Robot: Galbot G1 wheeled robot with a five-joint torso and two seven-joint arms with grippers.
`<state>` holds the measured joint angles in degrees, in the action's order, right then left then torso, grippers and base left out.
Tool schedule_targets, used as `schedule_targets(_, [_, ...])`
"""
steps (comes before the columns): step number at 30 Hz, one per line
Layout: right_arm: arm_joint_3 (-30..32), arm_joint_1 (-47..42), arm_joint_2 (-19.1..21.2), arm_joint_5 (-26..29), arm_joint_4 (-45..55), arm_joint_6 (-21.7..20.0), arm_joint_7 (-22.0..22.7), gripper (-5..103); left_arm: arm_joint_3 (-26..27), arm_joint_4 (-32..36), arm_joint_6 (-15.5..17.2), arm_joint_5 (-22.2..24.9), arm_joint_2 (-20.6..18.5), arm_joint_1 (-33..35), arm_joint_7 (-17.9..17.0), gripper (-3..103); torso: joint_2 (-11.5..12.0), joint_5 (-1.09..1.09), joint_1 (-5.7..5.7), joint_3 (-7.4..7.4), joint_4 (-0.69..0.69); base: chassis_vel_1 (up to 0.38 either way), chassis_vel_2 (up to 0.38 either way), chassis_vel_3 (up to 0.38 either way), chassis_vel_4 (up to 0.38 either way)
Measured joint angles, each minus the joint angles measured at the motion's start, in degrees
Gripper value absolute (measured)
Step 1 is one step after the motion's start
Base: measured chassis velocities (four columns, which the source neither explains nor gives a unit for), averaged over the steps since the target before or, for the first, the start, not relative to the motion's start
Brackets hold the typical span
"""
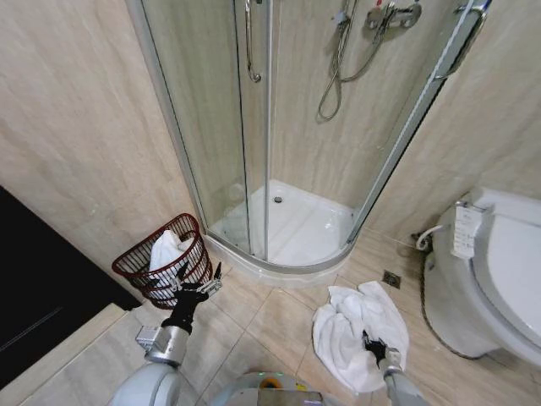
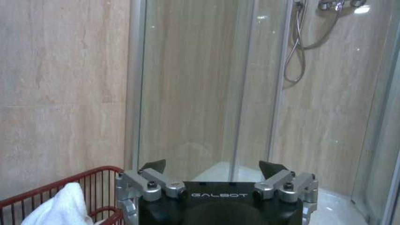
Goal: Discard the used towel into the hamper.
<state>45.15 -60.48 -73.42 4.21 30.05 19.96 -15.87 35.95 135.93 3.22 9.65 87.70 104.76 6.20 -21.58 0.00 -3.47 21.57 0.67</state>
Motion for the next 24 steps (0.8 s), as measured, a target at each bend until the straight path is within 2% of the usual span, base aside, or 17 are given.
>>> schedule_targets(14, [0.01, -0.49, 0.04, 0.67, 0.69, 0.24, -0.13, 20, 0.00, 0.00, 0.00, 0.00, 0.00, 0.00, 0.00, 100, -0.09, 0.00, -0.03, 0.06, 0.00, 0.000, 0.000, 0.000, 0.000])
schedule_targets(17, [0.16, -1.86, 0.03, 0.97, 3.41, 3.53, 0.24, 20, 0.00, 0.00, 0.00, 0.00, 0.00, 0.00, 0.00, 100, -0.10, 0.02, -0.05, 0.08, 0.01, 0.000, 0.000, 0.000, 0.000])
schedule_targets(21, [0.35, -3.81, 0.05, 1.33, 7.42, 4.96, 0.71, 20, 0.00, 0.00, 0.00, 0.00, 0.00, 0.00, 0.00, 100, -0.11, -0.02, -0.05, 0.07, 0.00, 0.000, 0.000, 0.000, 0.000])
schedule_targets(24, [0.42, -7.94, 0.71, 5.15, 14.10, 6.28, -0.10, 20, 0.00, 0.00, 0.00, 0.00, 0.00, 0.00, 0.00, 100, -0.13, -0.01, -0.05, 0.08, 0.00, 0.000, 0.000, 0.000, 0.000])
